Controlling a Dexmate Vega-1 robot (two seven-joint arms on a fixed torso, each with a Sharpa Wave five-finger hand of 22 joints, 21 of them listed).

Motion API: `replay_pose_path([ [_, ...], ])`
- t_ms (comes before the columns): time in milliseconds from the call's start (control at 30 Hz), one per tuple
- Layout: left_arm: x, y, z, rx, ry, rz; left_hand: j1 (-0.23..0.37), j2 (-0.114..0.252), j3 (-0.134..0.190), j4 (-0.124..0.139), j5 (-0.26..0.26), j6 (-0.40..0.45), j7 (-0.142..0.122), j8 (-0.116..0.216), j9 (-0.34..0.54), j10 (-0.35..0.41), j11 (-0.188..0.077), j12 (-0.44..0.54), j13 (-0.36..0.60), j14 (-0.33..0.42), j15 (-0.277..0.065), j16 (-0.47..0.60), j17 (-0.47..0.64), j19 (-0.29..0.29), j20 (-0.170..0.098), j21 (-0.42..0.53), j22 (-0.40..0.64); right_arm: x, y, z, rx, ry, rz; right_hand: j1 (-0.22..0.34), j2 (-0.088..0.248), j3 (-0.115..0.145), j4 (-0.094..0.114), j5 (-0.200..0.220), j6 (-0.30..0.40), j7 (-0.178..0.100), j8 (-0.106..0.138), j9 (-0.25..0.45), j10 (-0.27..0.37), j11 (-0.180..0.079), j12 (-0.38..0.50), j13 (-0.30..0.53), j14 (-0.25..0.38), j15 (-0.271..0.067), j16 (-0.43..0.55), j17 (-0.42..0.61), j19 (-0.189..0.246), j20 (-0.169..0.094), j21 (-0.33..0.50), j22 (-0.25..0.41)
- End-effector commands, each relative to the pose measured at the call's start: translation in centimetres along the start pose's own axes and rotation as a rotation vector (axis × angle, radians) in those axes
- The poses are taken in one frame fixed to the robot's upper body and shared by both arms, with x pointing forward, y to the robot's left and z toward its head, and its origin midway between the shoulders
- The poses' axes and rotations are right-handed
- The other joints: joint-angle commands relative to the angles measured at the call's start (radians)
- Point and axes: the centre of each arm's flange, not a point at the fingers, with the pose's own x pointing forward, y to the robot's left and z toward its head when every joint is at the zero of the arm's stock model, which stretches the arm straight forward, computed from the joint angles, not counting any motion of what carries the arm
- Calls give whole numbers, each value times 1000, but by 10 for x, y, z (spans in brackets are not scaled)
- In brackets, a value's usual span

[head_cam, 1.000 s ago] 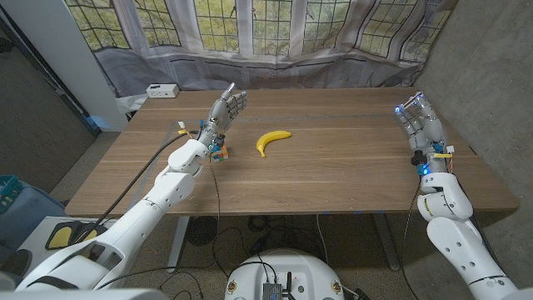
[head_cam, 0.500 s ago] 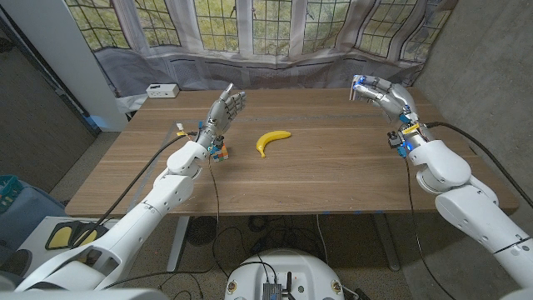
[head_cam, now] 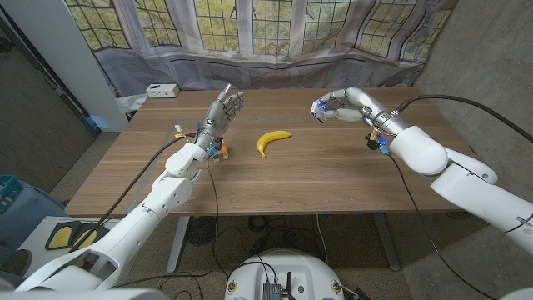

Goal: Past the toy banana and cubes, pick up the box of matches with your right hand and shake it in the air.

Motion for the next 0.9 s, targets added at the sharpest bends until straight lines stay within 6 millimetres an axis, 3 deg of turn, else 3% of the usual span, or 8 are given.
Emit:
replay_pose_path([
  [33, -1, 1, 0, -1, 1, -2, -5, 0, 1, -7, -3, 6, -1, 5, 5, 5, -10, 0, 3, 3, -4, 0, 1, -3, 7, -1, 4, 16, 24, 15, -328, 37, 220, 42, 29, 0, -3, 4, 36, 5, 10, 4, 13, -6, 8, 5, 7, -59, 4, 4, 3, 2, 1, 6],
  [233, 0, 2, 0, -1, 1, 0, -5, 0, 1, -7, -3, 7, -3, 5, 5, 5, -4, 0, 3, 3, -3, 1, 1, -2, 7, 0, 4, 19, 33, 11, -323, 42, 253, 43, 31, 0, -3, 4, 41, 10, 11, 4, 14, -4, 7, 5, 7, -61, 3, 4, 1, 2, 0, 6],
  [467, 2, 2, 1, 6, 4, -3, -6, 1, 1, -8, -3, 8, -2, 5, 5, 6, -2, 0, 3, 4, -3, 1, 1, -2, 7, 0, 4, 12, 24, 3, -222, 26, 140, 46, 34, 1, -3, 5, 43, 8, 10, 3, 12, -2, 6, 4, 7, -60, 3, 4, -1, 5, -1, 6],
  [900, 7, -2, -1, 5, 11, -16, -7, 1, 1, -9, -3, 9, -1, 5, 5, 6, -3, 0, 3, 4, -3, 1, 1, -3, 7, 0, 4, -23, -14, -53, 406, -22, -241, 57, 35, 1, -8, 5, 31, 8, 2, 3, 7, -2, 1, 4, 1, -50, 1, 7, -11, 12, -6, 6],
])
